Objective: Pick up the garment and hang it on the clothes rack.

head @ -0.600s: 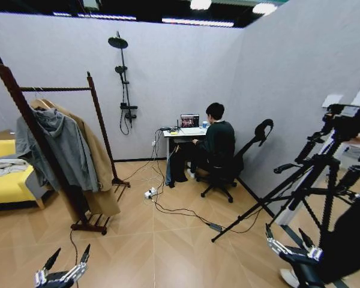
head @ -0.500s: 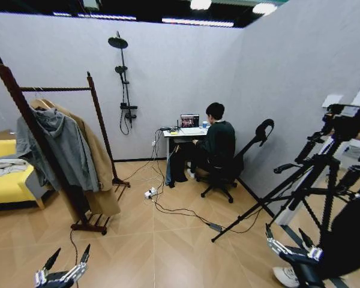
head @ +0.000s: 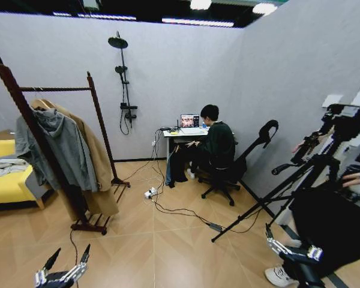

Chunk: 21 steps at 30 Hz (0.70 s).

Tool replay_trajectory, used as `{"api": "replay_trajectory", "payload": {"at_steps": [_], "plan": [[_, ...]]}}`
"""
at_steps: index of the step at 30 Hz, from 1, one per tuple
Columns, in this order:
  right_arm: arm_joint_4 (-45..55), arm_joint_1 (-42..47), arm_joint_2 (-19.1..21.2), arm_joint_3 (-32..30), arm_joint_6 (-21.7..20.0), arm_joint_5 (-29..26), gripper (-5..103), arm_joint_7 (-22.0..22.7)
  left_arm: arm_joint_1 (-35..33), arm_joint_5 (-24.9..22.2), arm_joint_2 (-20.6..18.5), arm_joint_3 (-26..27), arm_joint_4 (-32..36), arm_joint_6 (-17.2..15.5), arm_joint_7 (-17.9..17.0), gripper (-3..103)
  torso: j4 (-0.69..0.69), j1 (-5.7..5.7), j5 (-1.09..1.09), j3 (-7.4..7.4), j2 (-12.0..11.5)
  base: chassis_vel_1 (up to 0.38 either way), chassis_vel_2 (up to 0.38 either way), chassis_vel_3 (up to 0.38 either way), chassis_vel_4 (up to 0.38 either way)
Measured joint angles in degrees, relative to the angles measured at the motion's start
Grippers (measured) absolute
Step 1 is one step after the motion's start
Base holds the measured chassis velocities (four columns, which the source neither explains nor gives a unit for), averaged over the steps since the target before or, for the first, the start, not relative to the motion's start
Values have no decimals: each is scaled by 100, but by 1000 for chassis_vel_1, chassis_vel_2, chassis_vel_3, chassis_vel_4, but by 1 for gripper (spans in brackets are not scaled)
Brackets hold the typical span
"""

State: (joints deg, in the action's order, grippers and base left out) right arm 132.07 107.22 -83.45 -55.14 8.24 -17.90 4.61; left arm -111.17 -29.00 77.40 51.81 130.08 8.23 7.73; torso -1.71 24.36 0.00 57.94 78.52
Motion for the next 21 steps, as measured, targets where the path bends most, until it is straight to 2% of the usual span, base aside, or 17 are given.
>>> {"api": "replay_trajectory", "payload": {"at_steps": [21], "plan": [[0,0,0,0,0,0,100,0,0,0,0,0,0,0,0,100,0,0,0,0,0,0,0,0,0]]}}
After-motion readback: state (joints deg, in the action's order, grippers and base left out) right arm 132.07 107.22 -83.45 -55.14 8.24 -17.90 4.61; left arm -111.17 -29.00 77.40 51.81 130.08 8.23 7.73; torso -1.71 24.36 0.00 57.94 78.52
